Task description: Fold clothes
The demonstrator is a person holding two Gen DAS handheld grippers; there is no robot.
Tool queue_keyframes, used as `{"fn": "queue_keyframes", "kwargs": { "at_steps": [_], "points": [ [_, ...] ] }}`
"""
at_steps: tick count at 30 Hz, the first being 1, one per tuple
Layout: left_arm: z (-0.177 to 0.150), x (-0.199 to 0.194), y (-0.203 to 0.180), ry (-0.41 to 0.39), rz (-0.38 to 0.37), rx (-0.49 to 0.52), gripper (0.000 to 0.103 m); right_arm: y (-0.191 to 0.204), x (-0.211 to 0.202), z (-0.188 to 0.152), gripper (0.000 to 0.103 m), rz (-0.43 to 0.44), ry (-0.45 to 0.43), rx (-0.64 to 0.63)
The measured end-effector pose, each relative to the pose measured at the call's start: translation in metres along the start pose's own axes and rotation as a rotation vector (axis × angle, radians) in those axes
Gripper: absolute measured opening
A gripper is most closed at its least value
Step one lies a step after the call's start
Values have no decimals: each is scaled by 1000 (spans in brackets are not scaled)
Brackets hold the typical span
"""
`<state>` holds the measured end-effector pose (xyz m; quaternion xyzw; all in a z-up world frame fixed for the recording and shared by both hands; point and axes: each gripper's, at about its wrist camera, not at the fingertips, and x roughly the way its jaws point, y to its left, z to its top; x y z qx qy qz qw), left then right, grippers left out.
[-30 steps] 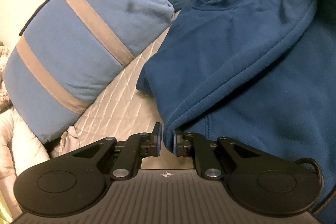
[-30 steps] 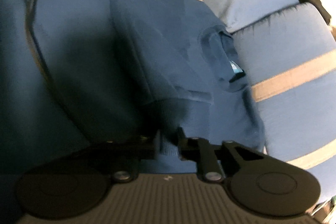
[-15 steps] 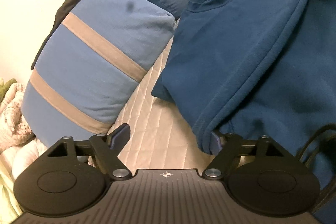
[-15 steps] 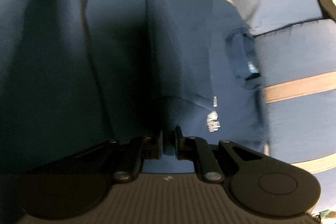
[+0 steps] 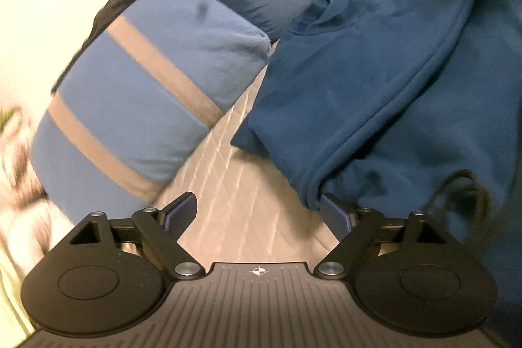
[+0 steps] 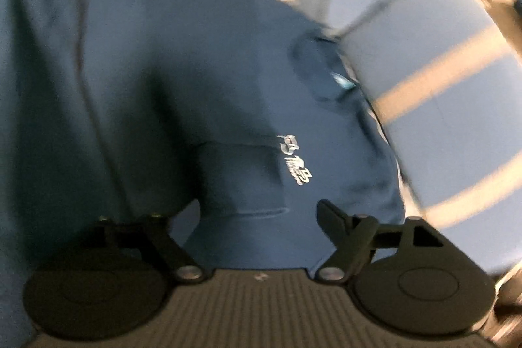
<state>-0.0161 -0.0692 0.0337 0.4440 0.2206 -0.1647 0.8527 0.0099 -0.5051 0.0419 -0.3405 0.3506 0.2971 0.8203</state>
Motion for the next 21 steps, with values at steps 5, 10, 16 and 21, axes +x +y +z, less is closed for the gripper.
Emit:
{"fn": "queue_keyframes", "kwargs": {
  "at_steps": [5, 10, 16, 21],
  "points": [
    [-8, -25, 30, 39, -23, -160, 83, -47, 8, -18, 84, 52, -52, 379],
    [-9, -55, 60, 28, -47, -344, 83, -74, 36, -28, 75, 91, -93, 655],
    [4, -81, 85, -9, -122, -525, 83, -59, 73, -22, 76, 38, -15, 622],
    [26, -90, 101, -44, -174, -620, 83, -48, 71, -9, 86, -83, 54, 569]
  ]
}}
